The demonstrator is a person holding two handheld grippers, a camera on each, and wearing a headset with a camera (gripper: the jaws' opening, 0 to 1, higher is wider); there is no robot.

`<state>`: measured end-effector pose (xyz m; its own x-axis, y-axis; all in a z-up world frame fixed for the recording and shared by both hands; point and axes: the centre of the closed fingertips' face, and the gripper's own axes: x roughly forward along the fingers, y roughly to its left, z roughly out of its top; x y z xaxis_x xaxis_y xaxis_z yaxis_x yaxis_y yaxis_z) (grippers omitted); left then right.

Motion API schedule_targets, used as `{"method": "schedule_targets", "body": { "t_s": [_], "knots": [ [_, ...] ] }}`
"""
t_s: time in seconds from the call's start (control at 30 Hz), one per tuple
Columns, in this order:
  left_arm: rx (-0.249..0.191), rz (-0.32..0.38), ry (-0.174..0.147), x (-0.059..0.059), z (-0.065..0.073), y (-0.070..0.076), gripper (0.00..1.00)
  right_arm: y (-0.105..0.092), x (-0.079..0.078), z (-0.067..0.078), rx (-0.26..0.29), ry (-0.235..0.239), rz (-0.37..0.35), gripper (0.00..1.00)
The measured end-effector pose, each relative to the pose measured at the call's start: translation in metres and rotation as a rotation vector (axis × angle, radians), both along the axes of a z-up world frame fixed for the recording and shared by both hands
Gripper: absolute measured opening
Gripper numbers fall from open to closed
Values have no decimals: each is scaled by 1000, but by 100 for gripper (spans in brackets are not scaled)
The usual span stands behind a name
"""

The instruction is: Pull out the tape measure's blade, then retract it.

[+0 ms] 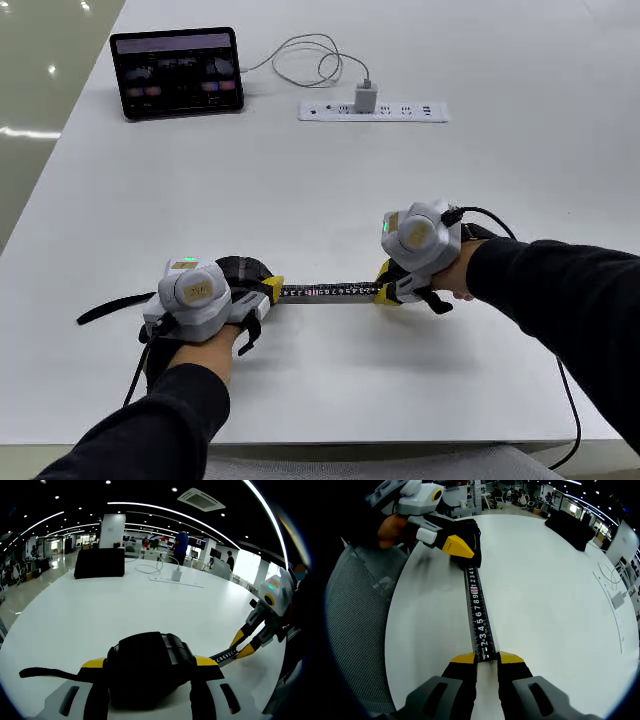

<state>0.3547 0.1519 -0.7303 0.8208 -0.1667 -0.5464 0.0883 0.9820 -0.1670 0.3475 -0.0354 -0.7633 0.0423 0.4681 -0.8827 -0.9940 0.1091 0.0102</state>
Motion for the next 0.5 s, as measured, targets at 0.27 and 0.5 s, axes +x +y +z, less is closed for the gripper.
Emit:
{"method": "schedule_targets", "body": {
  "t_s": [0.27, 0.5],
  "knots": [
    [-1, 0, 1, -1, 0, 0, 61, 2, -1, 0, 3, -2, 11, 11],
    [-2, 0, 1, 0, 0, 0, 61, 3, -1, 1, 6, -1, 18, 11]
  ]
}}
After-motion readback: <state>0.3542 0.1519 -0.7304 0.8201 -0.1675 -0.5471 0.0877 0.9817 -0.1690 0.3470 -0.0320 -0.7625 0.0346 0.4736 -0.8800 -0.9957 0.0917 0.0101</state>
